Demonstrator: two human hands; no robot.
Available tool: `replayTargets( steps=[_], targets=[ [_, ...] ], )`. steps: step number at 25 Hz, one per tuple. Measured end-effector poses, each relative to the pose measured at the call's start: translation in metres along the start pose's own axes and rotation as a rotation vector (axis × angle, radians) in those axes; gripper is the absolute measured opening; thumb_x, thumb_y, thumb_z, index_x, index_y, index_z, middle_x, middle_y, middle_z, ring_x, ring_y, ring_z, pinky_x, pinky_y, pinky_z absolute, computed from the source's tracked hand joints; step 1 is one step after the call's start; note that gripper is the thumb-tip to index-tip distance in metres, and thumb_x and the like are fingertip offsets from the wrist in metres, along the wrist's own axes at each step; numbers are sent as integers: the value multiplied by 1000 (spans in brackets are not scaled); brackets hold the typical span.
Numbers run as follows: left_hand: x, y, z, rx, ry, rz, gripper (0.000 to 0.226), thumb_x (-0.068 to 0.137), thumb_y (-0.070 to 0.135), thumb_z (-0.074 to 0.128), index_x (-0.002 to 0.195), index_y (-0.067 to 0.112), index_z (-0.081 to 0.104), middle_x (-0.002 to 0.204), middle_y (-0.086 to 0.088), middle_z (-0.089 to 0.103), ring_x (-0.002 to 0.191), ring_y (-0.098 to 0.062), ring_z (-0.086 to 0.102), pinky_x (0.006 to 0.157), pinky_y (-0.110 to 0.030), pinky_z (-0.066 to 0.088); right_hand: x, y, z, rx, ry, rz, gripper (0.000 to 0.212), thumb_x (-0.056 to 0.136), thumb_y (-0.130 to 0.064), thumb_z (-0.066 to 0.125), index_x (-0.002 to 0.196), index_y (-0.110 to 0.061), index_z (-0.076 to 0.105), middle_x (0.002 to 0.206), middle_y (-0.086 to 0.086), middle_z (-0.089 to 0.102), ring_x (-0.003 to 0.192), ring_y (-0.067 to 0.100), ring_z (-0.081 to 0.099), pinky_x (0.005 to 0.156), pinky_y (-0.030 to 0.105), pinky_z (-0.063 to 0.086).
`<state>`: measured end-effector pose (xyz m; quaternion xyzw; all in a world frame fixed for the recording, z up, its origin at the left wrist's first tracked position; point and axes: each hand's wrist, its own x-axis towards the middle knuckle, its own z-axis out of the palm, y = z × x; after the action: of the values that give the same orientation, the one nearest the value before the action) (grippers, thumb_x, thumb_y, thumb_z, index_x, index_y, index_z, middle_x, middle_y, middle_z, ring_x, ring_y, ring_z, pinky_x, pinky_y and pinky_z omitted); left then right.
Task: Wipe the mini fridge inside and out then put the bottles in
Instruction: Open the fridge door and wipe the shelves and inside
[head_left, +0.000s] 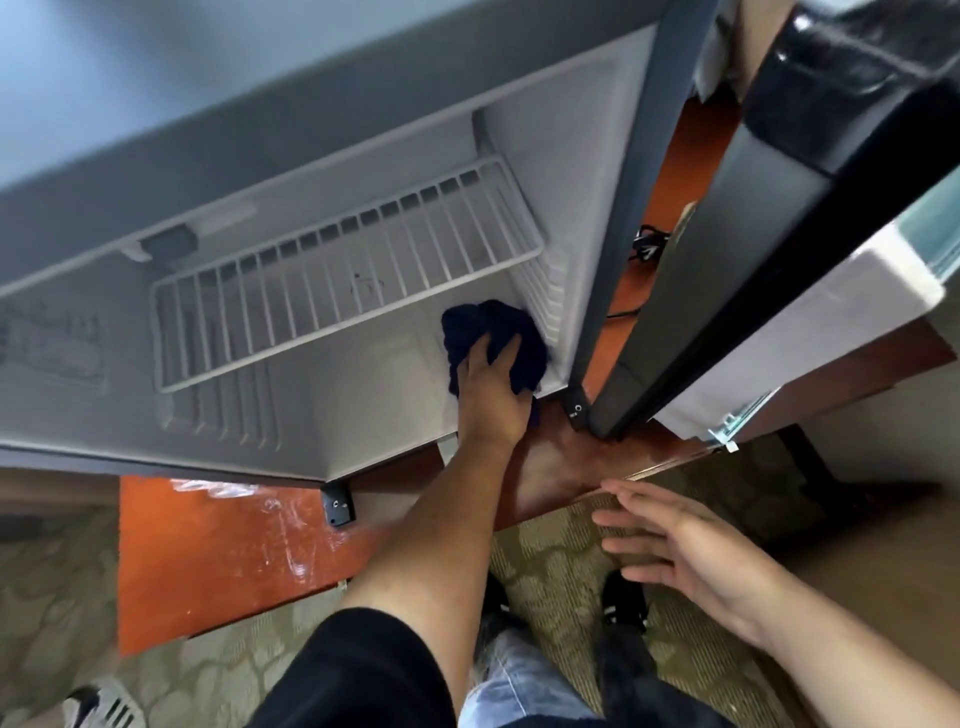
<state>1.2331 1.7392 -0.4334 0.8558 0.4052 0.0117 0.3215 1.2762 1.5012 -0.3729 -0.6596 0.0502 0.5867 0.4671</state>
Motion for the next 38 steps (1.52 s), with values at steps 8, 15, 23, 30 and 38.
replayTargets(
  steps=[8,15,23,30,38],
  targets=[
    [-57,-76,-40,17,56,-153,69,95,7,64,158,24,40,169,-11,22,153,-31,26,126,-38,25,1,-9,51,-172,-122,-33,25,99,-34,61,122,-32,69,108,-4,78,105,23,73,85,37,56],
    [-91,-130,-78,50,106,-393,73,99,16,61,163,23,26,169,-18,17,152,-37,29,118,-46,36,-3,-19,68,-188,-147,-79,23,100,-33,60,121,-30,69,108,-3,78,105,25,72,81,36,55],
    [-92,-86,-66,123,-18,-256,72,97,22,63,161,14,32,156,-21,41,140,-37,45,112,-42,42,6,-21,59,-59,19,-119,18,101,-29,59,115,-27,70,107,2,77,97,22,73,75,35,59],
    [-75,-33,-48,-393,74,-201,66,95,14,65,156,20,42,153,-7,51,135,-17,52,112,-18,36,12,-9,49,-68,21,-97,16,100,-33,60,111,-33,71,102,-5,79,96,19,75,74,34,60],
    [9,-91,-86,-91,241,-412,69,96,8,57,159,20,33,162,-16,33,142,-35,43,114,-35,36,5,-8,19,20,111,-85,20,102,-27,58,119,-28,69,106,0,78,101,25,73,85,41,59]
  ],
)
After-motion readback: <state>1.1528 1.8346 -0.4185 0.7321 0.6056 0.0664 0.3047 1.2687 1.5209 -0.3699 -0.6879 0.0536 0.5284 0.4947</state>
